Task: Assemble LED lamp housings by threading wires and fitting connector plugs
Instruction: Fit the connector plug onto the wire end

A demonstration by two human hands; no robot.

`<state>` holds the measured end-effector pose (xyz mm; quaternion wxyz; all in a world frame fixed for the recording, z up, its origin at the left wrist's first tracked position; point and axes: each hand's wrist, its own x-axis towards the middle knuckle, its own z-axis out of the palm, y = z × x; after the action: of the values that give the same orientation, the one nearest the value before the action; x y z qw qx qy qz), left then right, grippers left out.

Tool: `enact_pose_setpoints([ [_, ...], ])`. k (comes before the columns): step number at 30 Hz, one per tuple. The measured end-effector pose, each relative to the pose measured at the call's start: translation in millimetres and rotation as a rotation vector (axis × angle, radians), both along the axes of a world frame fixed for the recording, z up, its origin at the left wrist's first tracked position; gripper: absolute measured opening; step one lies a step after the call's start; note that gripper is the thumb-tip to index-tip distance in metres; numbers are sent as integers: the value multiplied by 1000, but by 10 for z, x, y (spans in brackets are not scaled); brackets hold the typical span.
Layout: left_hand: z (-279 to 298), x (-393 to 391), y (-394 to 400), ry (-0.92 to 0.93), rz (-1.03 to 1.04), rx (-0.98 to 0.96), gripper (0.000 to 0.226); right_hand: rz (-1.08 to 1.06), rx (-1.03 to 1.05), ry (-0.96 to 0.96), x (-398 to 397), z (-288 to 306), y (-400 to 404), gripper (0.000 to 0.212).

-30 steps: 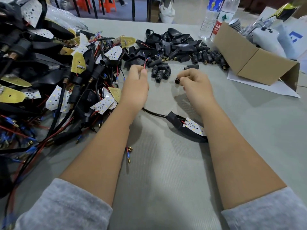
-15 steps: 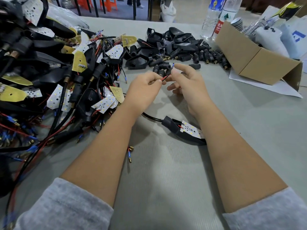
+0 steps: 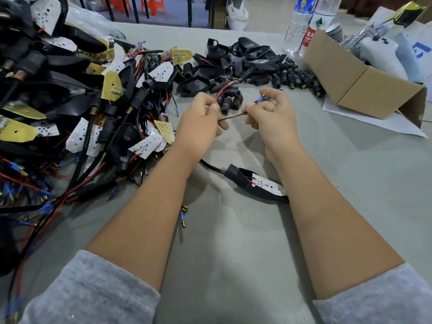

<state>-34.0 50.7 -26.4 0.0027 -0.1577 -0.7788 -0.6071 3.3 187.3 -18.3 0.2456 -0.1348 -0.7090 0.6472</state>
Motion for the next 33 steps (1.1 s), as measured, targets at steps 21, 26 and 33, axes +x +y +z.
enact_pose_setpoints([
  [21, 27, 22, -47, 43, 40, 104, 21, -53, 899, -526, -94, -84, -27, 42],
  [26, 17, 8, -34, 48, 39, 99, 22, -133, 857, -434, -83, -86, 22, 36],
  [33, -26, -30, -27, 82, 50, 28, 20, -194, 679, -368, -19, -51, 76, 10],
])
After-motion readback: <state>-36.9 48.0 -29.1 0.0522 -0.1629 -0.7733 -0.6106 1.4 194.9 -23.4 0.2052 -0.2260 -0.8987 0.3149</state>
